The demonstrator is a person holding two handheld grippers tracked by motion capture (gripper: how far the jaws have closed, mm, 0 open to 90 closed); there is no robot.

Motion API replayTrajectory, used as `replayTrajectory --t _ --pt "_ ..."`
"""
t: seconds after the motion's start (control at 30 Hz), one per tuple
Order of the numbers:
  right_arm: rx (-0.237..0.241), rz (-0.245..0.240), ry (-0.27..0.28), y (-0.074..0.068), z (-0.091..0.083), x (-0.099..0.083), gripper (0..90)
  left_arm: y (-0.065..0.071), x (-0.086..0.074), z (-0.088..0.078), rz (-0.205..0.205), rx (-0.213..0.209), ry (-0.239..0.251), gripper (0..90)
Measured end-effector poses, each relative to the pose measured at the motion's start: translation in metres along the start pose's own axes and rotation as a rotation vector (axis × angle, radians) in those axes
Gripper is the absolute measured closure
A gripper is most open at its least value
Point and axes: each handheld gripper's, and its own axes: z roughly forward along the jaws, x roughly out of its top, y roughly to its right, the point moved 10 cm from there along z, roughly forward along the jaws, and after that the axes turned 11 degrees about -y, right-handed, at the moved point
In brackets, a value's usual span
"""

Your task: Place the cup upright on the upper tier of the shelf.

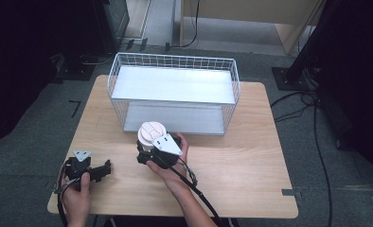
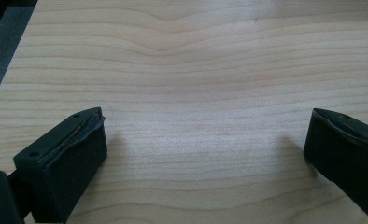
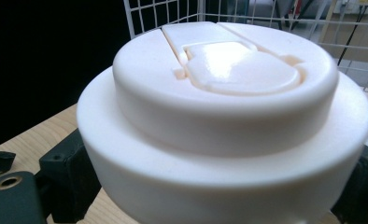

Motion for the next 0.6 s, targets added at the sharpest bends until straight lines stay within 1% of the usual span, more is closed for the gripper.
replayTrajectory --t 0.1,0.2,0.27,0.43,0.6 --pt "-0.008 -0.003 0.0 -0.002 0.0 0.0 9.3 0.0 0.0 0.0 0.0 0.0 -0.001 0.0" --pt "-0.02 -0.016 0.008 -0.001 -0.002 0.002 10.2 0.0 0.0 0.0 0.001 -0.001 -0.003 0.0" --pt "-0.019 -0.01 0.008 -0.001 -0.003 0.004 10.2 0.0 0.0 0.0 0.0 -0.001 -0.001 0.0" --pt "-0.013 -0.017 0.034 -0.001 -0.011 0.013 10.6 0.0 0.0 0.0 0.0 0.001 -0.001 0.0" --pt "-0.008 -0.016 0.081 -0.003 -0.024 0.03 10.6 0.0 0.0 0.0 0.002 0.001 -0.001 0.0"
